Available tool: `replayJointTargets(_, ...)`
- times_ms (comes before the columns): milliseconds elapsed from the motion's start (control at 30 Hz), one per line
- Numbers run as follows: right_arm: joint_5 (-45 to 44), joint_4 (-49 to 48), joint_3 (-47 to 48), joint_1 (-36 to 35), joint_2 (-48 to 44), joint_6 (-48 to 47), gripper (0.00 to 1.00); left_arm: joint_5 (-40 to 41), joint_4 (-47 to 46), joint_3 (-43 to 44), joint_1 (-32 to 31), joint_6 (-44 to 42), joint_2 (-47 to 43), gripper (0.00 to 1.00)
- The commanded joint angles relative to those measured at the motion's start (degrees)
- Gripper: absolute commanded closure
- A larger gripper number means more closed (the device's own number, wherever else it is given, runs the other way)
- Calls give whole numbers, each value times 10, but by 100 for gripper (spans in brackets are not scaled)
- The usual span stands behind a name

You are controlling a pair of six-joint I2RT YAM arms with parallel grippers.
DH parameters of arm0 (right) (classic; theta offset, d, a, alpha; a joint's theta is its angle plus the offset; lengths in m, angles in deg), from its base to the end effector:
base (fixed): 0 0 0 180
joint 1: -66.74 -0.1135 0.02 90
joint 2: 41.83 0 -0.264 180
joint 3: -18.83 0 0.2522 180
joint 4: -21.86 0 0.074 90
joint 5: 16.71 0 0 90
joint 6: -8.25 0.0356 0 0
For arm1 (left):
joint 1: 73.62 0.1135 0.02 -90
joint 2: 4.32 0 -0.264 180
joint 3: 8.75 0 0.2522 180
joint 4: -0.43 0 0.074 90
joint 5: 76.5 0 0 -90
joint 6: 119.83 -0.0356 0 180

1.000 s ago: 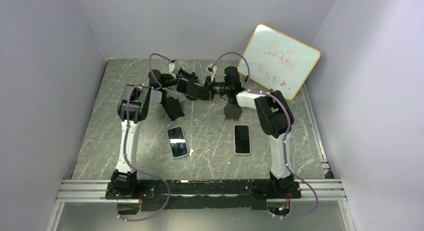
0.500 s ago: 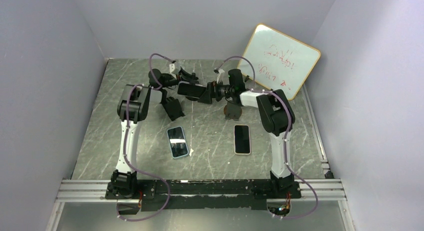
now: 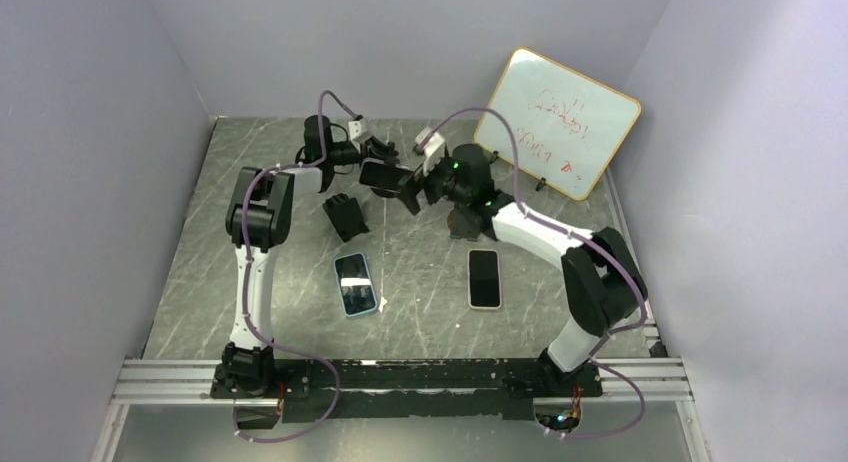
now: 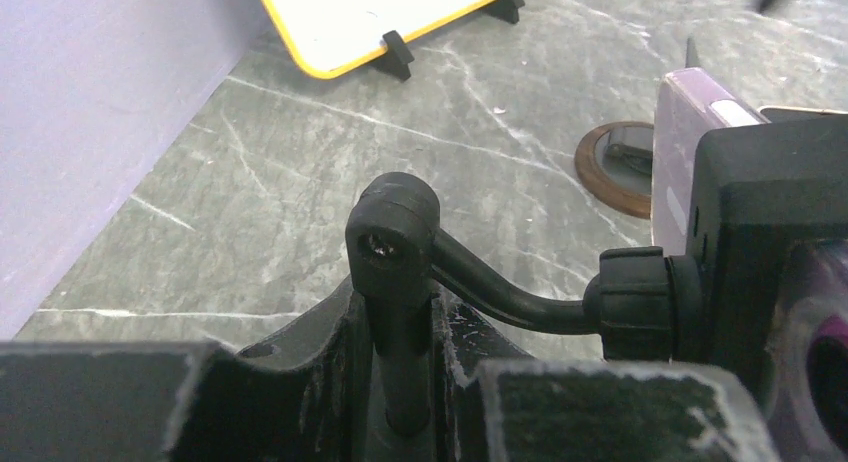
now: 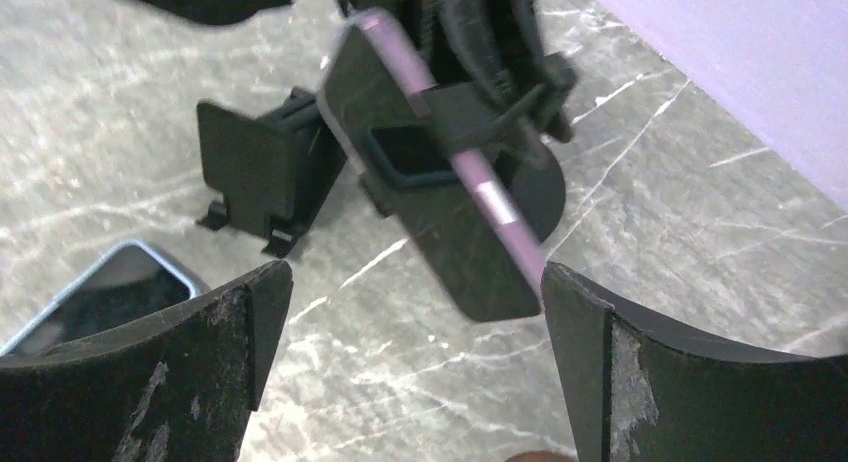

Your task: Place the phone on the phone stand

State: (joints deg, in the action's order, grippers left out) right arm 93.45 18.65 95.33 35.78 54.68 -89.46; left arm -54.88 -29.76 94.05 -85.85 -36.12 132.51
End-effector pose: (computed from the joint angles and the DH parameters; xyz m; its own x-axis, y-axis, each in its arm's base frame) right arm 0.3279 0.2110 0.2585 -0.1429 -0.2326 -0.9620 -0.7922 0.6096 -0.0297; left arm 0.4899 -0.1401 0.1471 0.0428 0.0320 -0.9986 0.9858 0.1611 0.0474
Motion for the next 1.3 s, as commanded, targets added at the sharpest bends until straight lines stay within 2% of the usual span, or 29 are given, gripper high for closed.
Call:
replayJointTargets(0, -174, 29, -62, -67, -18, -146, 0, 55, 158, 14, 6, -133, 6, 95)
replayJointTargets(167, -301, 26, -92, -114, -23, -219, 0, 50, 150, 16, 6, -123, 8, 95)
replayJointTargets(367, -407, -104, -115, -146, 4, -330, 0, 38, 135, 16, 6, -106, 11, 95)
replayJointTargets(467, -391, -133, -111, -147, 20, -357, 0, 30, 126, 18, 6, -95, 17, 95)
replayJointTargets(667, -342, -105, -50, -147, 71, -366, 0, 26, 144, 28, 6, -103, 24, 95)
replayJointTargets(1100, -344, -119, 16, -144, 142, -407, 0, 8, 131, 31, 6, -86, 33, 95)
replayJointTargets(1200, -348, -124, 24, -142, 150, -407, 5, 6, 130, 30, 6, -85, 32, 95)
replayJointTargets(1267, -352, -138, 20, -141, 148, -409, 13, 6, 131, 31, 6, -85, 33, 95)
